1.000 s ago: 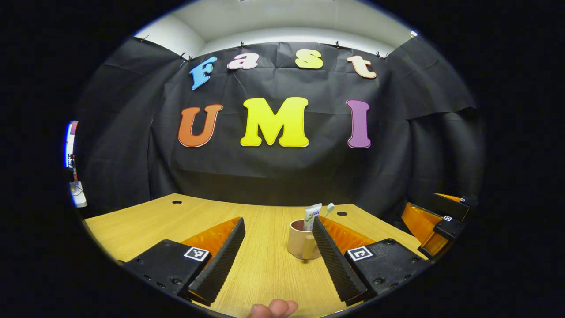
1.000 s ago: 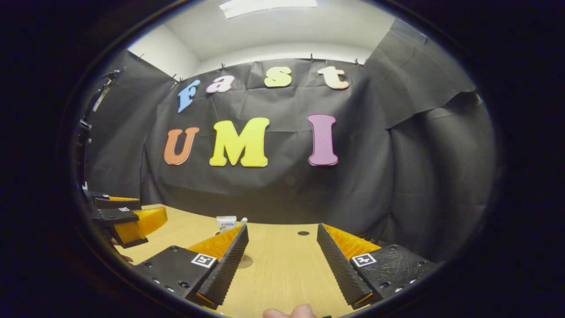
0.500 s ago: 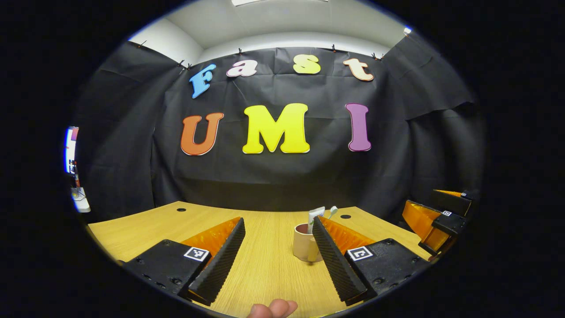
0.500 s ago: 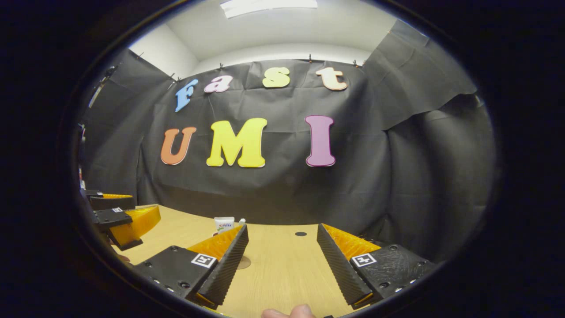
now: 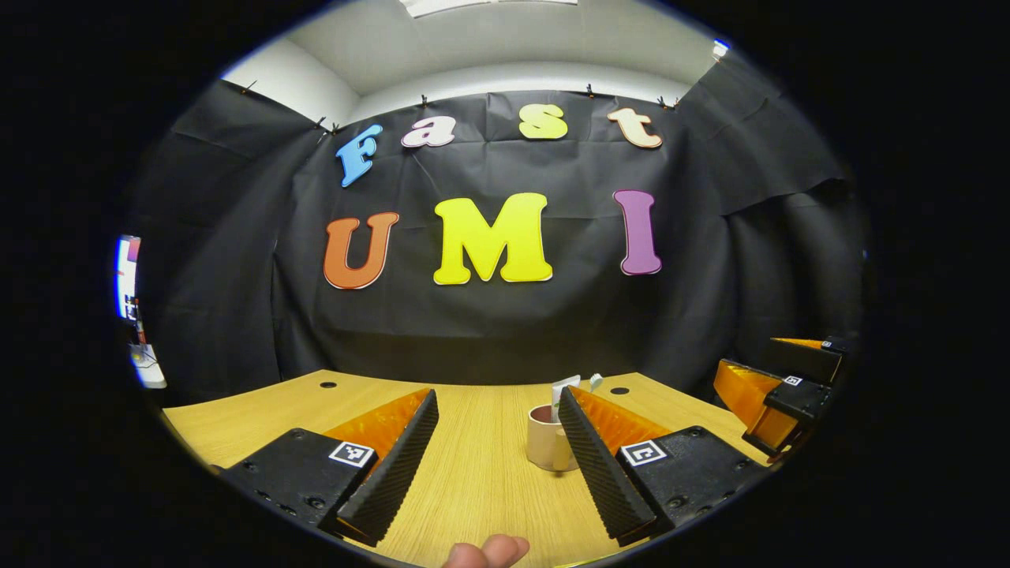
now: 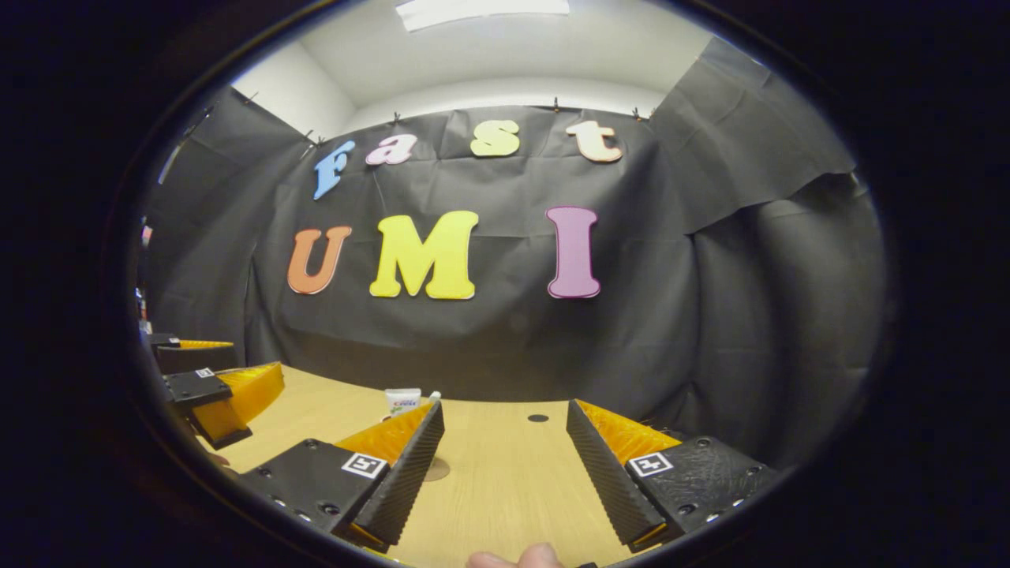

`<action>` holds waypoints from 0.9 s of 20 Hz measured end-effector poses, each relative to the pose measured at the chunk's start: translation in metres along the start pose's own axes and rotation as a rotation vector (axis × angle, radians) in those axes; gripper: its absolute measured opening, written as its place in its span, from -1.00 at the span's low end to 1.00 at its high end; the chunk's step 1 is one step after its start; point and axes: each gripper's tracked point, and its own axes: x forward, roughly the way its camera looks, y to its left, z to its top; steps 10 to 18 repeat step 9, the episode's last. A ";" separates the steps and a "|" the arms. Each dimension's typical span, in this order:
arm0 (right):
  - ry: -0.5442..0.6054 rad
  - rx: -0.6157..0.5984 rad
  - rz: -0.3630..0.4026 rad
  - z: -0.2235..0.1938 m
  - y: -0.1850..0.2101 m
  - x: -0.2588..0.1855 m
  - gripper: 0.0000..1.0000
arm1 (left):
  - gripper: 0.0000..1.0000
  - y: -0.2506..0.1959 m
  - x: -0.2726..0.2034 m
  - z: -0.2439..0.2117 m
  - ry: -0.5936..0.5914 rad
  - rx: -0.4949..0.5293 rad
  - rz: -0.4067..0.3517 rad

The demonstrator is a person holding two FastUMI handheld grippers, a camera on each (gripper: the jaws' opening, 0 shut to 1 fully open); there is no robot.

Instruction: Put the toothbrush and toothpaste on the desktop into the cup, then pick up the cup and place it on the coaster on the desktop.

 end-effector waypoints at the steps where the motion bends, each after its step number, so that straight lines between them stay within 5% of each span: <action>1: 0.002 -0.003 0.001 -0.001 0.000 0.000 0.89 | 0.94 0.000 -0.001 0.001 -0.003 0.000 0.000; 18: -0.009 0.002 0.000 0.006 -0.003 -0.001 0.89 | 0.94 -0.001 -0.003 0.004 -0.024 0.006 0.008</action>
